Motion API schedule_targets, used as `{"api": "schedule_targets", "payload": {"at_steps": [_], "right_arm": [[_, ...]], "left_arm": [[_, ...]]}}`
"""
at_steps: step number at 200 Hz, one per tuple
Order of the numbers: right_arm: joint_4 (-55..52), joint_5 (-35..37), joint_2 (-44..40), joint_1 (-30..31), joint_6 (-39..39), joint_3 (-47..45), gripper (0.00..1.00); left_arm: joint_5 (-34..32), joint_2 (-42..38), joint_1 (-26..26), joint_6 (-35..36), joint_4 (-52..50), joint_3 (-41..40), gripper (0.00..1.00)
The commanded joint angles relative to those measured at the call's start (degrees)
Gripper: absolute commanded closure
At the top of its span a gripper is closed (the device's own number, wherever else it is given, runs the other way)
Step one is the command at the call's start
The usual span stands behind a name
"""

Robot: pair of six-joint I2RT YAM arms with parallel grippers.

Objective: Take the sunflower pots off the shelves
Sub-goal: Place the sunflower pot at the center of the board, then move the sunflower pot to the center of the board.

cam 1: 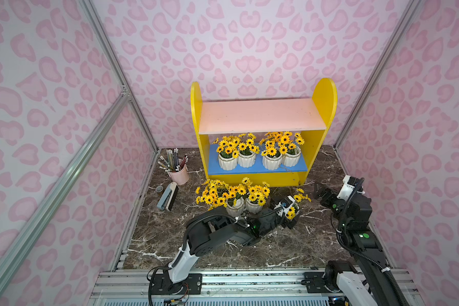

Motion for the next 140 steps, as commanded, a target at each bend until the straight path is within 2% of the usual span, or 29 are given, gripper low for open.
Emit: {"api": "schedule_targets", "payload": {"at_steps": [1,15,31,64,108,140], "right_arm": [[-2.43,2.54,0.33,0.74,1.67,0.87,0.03],[-3.78,3.74,0.23,0.78,1.79,1.04,0.07],[-6.53,4.80,0.96,0.69,1.69,1.63,0.20],[-11.54,2.21,4.86,1.40,2.93,0.53,0.52],[-14.07,-0.16,1.35,2.39,7.92,-5.87,0.55],[-13.21,0.80,0.32,6.81,12.24,-7.60,0.49]], "left_arm": [[-2.29,-4.51,-1.83,3.46,-3.44,0.10,0.03],[-2.72,-7.50,-2.52,4.21,-5.82,0.12,0.03],[-4.77,-11.36,-3.01,5.29,-9.25,0.16,0.03],[-8.42,-20.44,-2.51,5.75,-18.71,2.45,0.02],[-9.25,-29.91,4.88,-2.33,-40.18,12.88,0.00],[-8.66,-35.48,9.52,-7.26,-50.59,16.71,0.00]]}}
